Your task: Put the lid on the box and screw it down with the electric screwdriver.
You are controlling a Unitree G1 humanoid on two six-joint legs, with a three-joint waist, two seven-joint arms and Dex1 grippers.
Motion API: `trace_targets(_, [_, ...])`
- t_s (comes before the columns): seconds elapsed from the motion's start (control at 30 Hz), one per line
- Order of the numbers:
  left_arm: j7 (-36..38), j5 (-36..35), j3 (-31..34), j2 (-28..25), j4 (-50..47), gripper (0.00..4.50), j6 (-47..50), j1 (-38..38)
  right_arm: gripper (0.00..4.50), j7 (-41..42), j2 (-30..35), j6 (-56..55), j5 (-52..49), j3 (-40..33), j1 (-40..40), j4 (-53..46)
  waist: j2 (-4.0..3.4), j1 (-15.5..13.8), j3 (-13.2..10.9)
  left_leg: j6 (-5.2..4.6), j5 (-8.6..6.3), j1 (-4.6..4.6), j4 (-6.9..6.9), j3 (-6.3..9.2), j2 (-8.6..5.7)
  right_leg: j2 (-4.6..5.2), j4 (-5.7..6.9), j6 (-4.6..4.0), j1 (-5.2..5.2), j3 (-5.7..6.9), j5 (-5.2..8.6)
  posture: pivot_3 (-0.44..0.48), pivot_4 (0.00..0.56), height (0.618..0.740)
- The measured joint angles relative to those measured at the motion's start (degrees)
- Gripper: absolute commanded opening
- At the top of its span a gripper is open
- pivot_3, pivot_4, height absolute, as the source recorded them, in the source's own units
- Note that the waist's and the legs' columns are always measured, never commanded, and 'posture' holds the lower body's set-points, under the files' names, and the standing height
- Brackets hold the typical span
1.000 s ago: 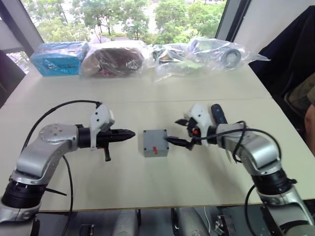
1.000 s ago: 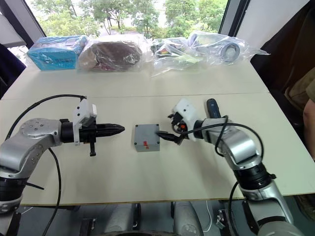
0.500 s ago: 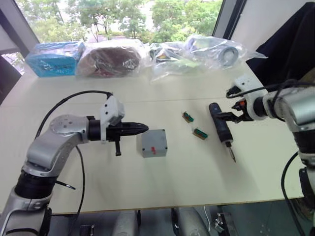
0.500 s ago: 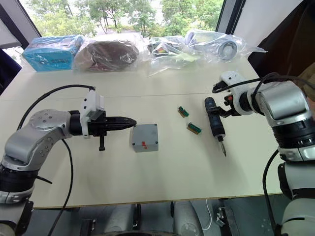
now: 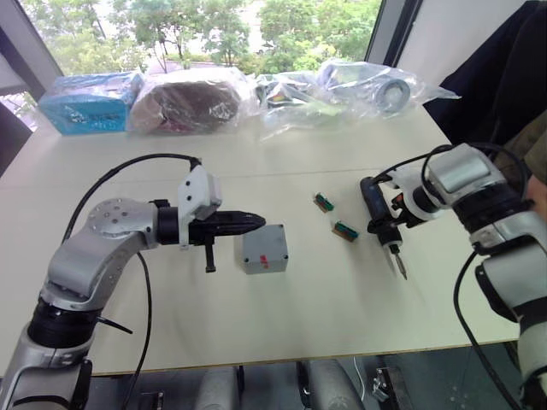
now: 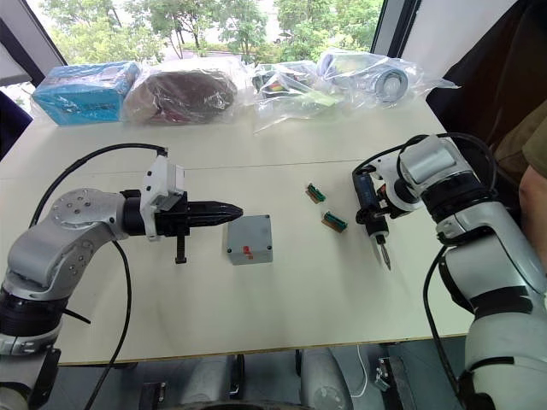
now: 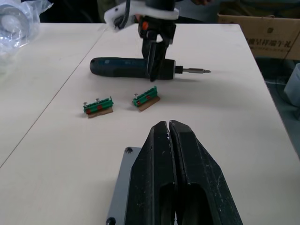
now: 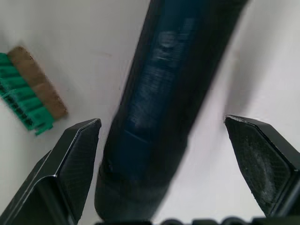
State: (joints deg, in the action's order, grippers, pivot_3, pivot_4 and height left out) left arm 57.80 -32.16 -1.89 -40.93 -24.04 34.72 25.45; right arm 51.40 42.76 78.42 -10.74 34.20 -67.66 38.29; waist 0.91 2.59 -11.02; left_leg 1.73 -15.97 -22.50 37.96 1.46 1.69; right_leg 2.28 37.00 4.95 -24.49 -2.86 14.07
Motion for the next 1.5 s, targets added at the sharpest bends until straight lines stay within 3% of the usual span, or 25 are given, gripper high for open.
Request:
trace_targets(0.1, [-0.95,-0.17,0.03,0.00,-0.84,0.00,0.15,-0.46,3.69,0.65,-1.35,-1.08,1.81,0.21,-0.87,2.75,0.01,0.00,0.01,0.00,0.00,0.00,0.05,0.01,0.00,0.00,0.03,-0.01,0.01,0.00,-0.01,0.000,0.150,0.740])
trace_targets(0.23, [-2.01,-0.51,0.05,0.02,-1.36,0.00,0.16,-0.52,2.27,1.08,-3.68,-2.55,3.69,0.16,-2.22,5.90,0.01,0.17,0.01,0.01,0.01,0.06,0.07,0.01,0.00,-0.03,0.08,-0.10,0.03,0.00,-0.06,0.000,0.150,0.740])
trace_targets(0.3, [-2.12,-0.50,0.04,0.00,-1.38,0.00,0.16,-0.53,1.88,1.69,-3.75,-3.42,4.06,0.04,-2.48,7.03,0.01,0.11,0.01,0.01,0.01,0.07,0.09,0.03,0.00,-0.05,0.10,-0.11,0.03,0.00,-0.06,0.000,0.150,0.740])
trace_targets(0.53, [-1.47,0.57,-0.90,0.01,1.13,0.00,-0.72,0.23,1.83,0.58,-2.83,-5.70,5.68,-3.56,-2.67,8.97,-0.13,-0.01,-0.08,0.02,0.01,0.01,0.10,0.01,-0.01,-0.04,0.09,-0.10,-0.01,-0.03,-0.07,0.000,0.150,0.740])
trace_targets(0.63, [-0.74,1.76,-1.94,0.16,3.34,0.00,-1.83,0.67,1.83,-1.66,-1.49,-7.80,5.12,-10.06,-2.47,4.37,-0.23,0.07,-0.14,0.02,0.01,-0.16,0.06,0.00,-0.01,-0.05,0.11,-0.04,-0.21,-0.03,-0.07,0.000,0.150,0.740])
trace_targets(0.7, [-0.17,2.67,-2.50,0.40,4.72,0.00,-2.79,1.94,1.83,-2.82,-1.04,-7.90,2.81,-17.45,0.02,-4.67,-0.24,0.12,-0.14,0.02,0.01,-0.24,0.00,0.06,0.04,-0.15,0.12,-0.04,-0.29,-0.02,-0.07,0.000,0.150,0.740])
trace_targets(0.8, [1.32,4.44,-4.30,0.29,8.09,0.00,-3.95,3.31,1.83,-7.25,-9.09,-14.92,-5.16,-34.42,7.66,-27.10,-0.24,0.82,-0.15,-0.01,-0.01,-0.25,-0.12,0.39,0.21,-0.55,0.19,-0.03,-0.46,-0.17,-0.08,0.000,0.150,0.740])
trace_targets(0.93, [3.45,5.45,-4.62,0.26,9.92,0.00,-4.81,4.15,1.83,-13.77,-19.37,-21.43,-11.66,-43.92,12.41,-42.50,-0.24,0.03,-0.15,0.00,0.00,-0.51,-0.19,0.53,0.30,-0.65,0.28,-0.06,-0.75,-0.06,-0.07,0.000,0.150,0.740])
trace_targets(1.03, [5.23,5.75,-4.70,-0.46,11.28,0.00,-4.87,4.00,1.83,-18.09,-26.31,-26.65,-15.23,-48.42,17.48,-48.51,-0.25,-0.36,-0.15,0.02,0.01,-0.71,0.06,0.48,0.24,-0.53,0.25,-0.12,-0.75,-0.06,-0.13,0.000,0.150,0.740])
trace_targets(1.27, [8.46,7.89,-7.02,-0.46,14.99,0.00,-6.58,3.33,1.83,-18.52,-30.80,-35.89,-17.69,-43.28,29.13,-58.76,-0.25,-0.10,-0.15,0.02,0.02,-0.69,0.14,0.40,0.19,-0.52,0.23,-0.13,-0.73,-0.14,-0.17,0.000,0.150,0.740])
trace_targets(1.5, [8.24,10.01,-9.48,2.07,17.99,0.00,-7.68,2.35,1.83,-19.08,-32.22,-42.61,-16.44,-35.40,37.12,-61.21,-0.25,0.03,-0.15,0.02,0.02,-0.58,0.14,0.46,0.24,-0.64,0.43,-0.19,-0.75,-0.15,-0.20,0.000,0.150,0.740])
